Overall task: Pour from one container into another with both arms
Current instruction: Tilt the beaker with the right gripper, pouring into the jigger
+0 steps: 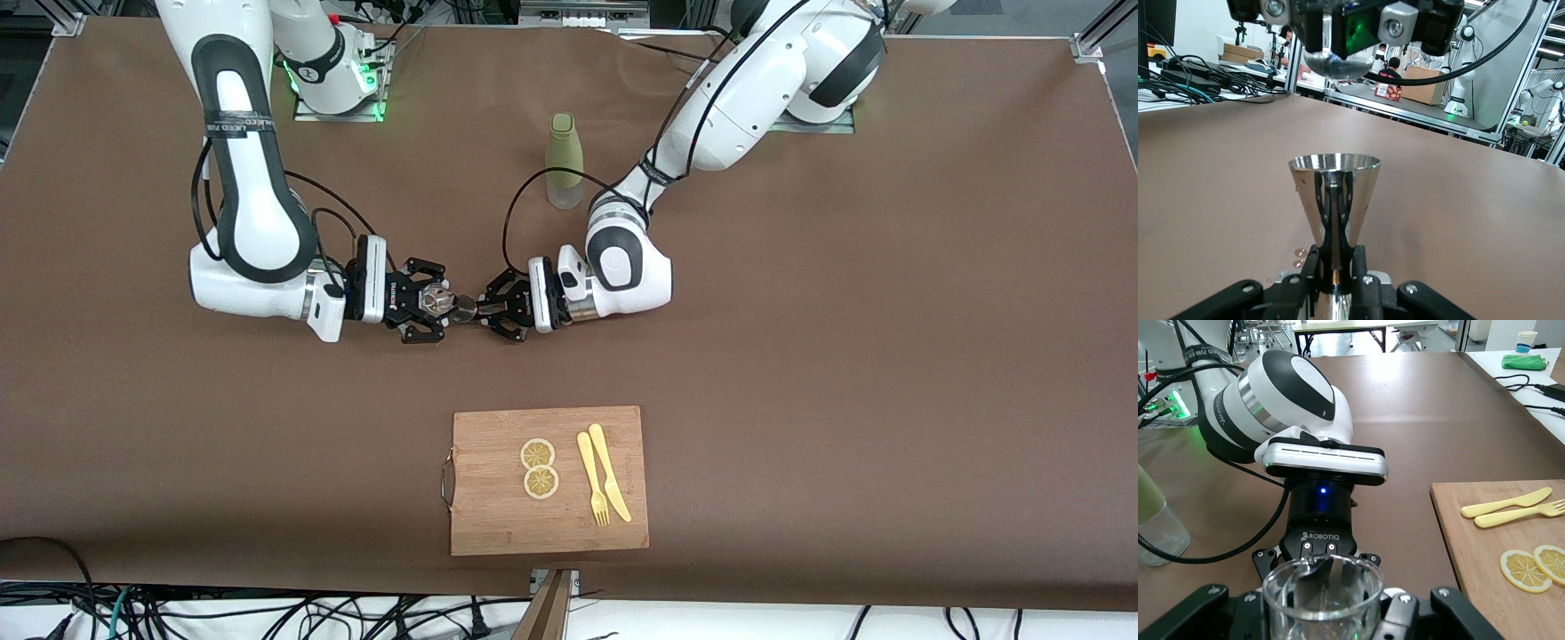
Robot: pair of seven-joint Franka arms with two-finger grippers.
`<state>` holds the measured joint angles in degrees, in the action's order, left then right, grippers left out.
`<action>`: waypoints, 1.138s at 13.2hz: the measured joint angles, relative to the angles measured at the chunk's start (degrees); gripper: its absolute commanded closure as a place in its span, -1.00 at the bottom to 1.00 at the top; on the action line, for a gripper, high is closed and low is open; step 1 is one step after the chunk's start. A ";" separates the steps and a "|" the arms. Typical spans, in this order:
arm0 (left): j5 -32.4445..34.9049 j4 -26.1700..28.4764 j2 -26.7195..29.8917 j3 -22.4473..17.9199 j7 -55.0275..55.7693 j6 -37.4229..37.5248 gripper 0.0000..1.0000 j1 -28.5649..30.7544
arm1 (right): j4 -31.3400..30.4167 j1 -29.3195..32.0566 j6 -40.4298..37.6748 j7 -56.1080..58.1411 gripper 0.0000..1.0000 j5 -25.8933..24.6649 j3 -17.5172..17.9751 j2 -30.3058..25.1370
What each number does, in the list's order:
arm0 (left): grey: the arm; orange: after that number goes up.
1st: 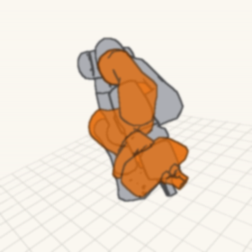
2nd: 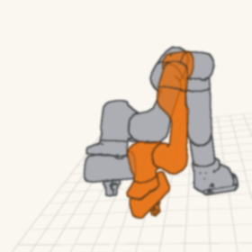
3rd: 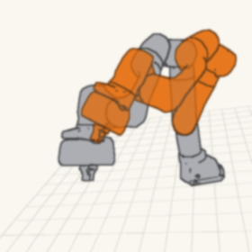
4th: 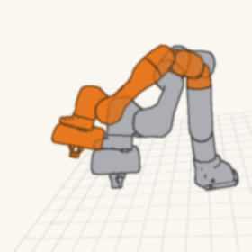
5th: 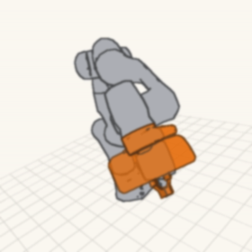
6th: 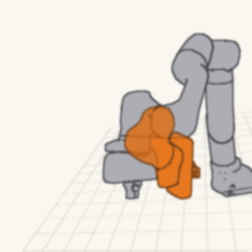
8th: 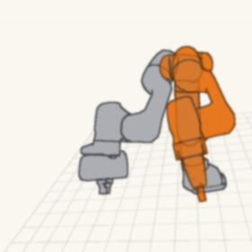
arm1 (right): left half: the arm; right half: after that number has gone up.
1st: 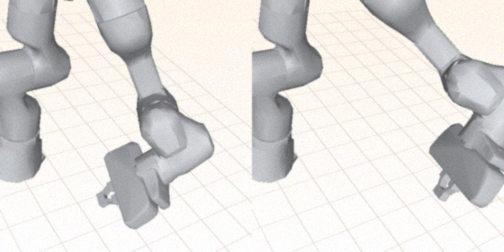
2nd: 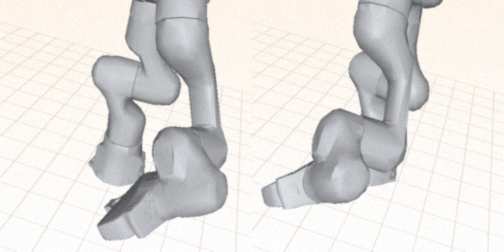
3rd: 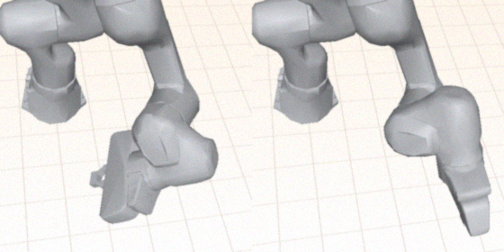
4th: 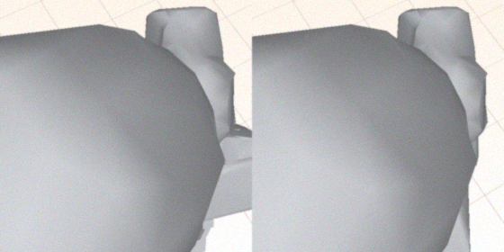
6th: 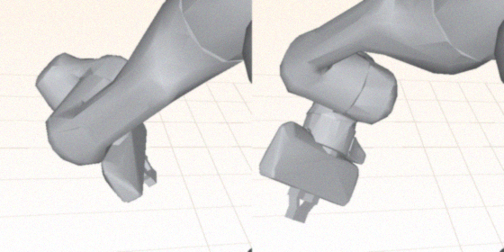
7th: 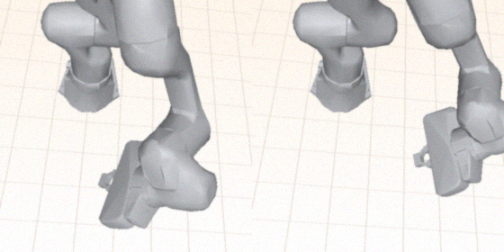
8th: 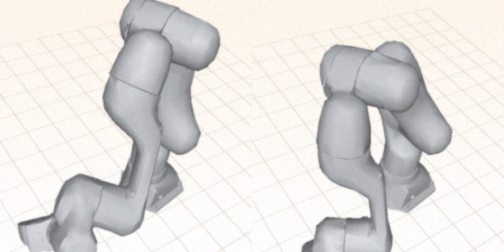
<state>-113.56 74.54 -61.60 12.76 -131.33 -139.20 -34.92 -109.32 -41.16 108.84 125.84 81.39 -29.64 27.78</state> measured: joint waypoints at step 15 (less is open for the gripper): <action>0.00 -0.01 -0.21 0.00 0.71 0.00 1.00 0.00 | -0.03 -1.41 -2.31 -3.10 0.83 0.53 -0.98 -1.21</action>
<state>-113.56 74.53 -61.81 12.76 -130.62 -139.20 -34.92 -109.35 -42.57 106.54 122.74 81.91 -30.62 26.57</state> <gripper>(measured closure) 0.784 0.868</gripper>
